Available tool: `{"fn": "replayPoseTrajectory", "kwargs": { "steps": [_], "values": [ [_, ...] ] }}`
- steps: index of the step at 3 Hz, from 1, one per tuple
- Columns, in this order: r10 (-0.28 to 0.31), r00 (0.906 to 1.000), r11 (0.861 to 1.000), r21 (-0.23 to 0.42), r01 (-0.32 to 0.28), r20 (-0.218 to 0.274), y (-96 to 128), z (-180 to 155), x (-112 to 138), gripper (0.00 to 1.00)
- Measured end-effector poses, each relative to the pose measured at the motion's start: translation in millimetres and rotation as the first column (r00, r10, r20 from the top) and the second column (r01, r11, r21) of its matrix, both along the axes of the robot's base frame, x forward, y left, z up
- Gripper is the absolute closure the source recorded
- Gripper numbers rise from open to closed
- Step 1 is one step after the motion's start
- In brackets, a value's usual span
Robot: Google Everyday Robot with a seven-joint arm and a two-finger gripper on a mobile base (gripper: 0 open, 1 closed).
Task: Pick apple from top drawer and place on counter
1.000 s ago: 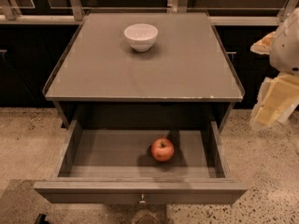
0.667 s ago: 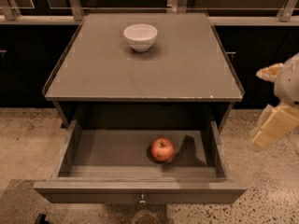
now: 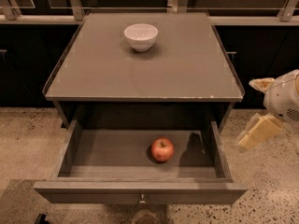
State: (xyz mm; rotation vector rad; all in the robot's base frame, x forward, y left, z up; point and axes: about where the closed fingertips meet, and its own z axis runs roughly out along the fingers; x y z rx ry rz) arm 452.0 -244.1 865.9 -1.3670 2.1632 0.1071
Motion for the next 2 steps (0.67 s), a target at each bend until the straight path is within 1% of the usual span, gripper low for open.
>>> {"fn": "replayPoseTrajectory", "kwargs": {
  "steps": [1, 2],
  "values": [
    [-0.027, 0.9994, 0.998, 0.05, 0.028, -0.02, 0, -16, -6, 0.0],
    [-0.041, 0.9969, 0.988, 0.143, 0.051, -0.067, 22, -63, 1, 0.0]
  ]
}}
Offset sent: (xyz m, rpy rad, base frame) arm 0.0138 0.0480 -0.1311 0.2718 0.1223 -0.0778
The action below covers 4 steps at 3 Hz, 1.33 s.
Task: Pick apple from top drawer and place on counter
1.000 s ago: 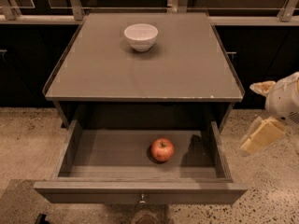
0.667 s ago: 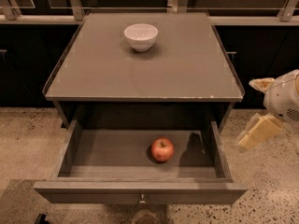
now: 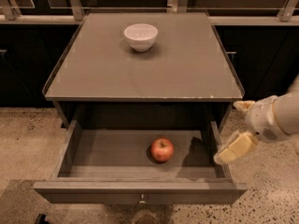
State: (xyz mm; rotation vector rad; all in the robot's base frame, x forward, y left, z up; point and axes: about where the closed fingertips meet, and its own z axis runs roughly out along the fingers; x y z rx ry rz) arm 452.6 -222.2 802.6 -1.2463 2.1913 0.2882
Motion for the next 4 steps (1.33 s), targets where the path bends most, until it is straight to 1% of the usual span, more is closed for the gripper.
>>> {"fn": "replayPoseTrajectory", "kwargs": {
  "steps": [1, 2, 3, 4],
  "values": [
    [-0.003, 0.9999, 0.998, 0.062, 0.004, -0.017, 27, -38, 15, 0.0],
    [-0.02, 0.9997, 0.995, 0.095, 0.022, -0.015, 50, -60, 28, 0.0],
    [-0.025, 0.9997, 0.995, 0.094, 0.026, -0.007, 50, -59, 30, 0.0],
    [-0.044, 0.999, 0.993, 0.113, 0.044, -0.005, 48, -64, 34, 0.0]
  ]
}}
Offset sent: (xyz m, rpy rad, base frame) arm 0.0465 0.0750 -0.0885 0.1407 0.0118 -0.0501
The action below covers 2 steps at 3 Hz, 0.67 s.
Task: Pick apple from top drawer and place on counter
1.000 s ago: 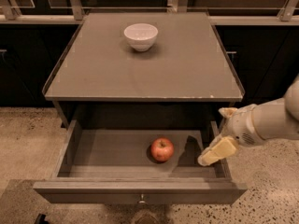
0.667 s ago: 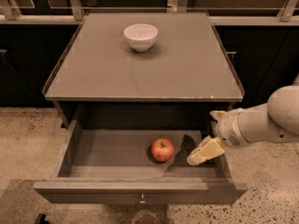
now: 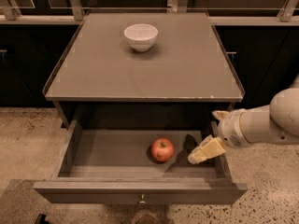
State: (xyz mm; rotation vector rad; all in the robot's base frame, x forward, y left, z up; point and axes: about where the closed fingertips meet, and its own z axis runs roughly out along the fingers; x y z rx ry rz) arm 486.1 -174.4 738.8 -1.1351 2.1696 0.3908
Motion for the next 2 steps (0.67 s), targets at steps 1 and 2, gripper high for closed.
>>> {"fn": "replayPoseTrajectory", "kwargs": {
  "steps": [1, 2],
  "values": [
    [0.02, 0.9997, 0.999, 0.031, -0.02, 0.016, 22, -18, 12, 0.0],
    [0.039, 0.9989, 0.998, 0.052, -0.04, 0.027, 46, -37, 22, 0.0]
  ]
}}
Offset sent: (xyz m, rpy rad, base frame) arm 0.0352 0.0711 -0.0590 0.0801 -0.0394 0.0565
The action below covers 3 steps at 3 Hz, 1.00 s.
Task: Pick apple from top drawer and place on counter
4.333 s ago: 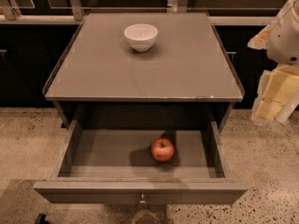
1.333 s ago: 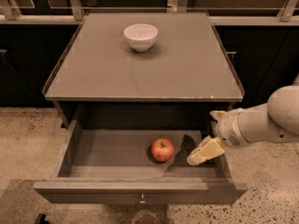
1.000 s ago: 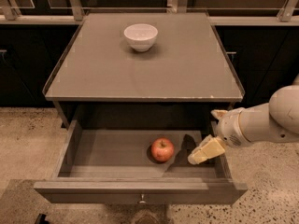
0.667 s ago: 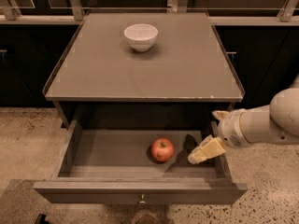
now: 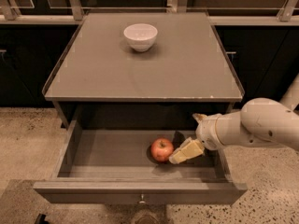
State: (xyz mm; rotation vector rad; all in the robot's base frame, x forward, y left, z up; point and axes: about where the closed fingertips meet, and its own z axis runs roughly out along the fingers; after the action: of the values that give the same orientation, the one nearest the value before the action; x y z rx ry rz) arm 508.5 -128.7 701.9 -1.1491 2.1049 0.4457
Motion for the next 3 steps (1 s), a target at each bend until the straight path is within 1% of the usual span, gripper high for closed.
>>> {"fn": "replayPoseTrajectory", "kwargs": {
  "steps": [1, 2, 3],
  "values": [
    [0.009, 0.9999, 1.0, 0.002, -0.009, -0.01, 18, -21, 3, 0.0],
    [0.011, 0.9997, 1.0, -0.007, -0.011, -0.023, 27, -34, 7, 0.0],
    [0.011, 0.9997, 1.0, -0.006, -0.011, -0.022, 27, -34, 7, 0.0]
  ]
}}
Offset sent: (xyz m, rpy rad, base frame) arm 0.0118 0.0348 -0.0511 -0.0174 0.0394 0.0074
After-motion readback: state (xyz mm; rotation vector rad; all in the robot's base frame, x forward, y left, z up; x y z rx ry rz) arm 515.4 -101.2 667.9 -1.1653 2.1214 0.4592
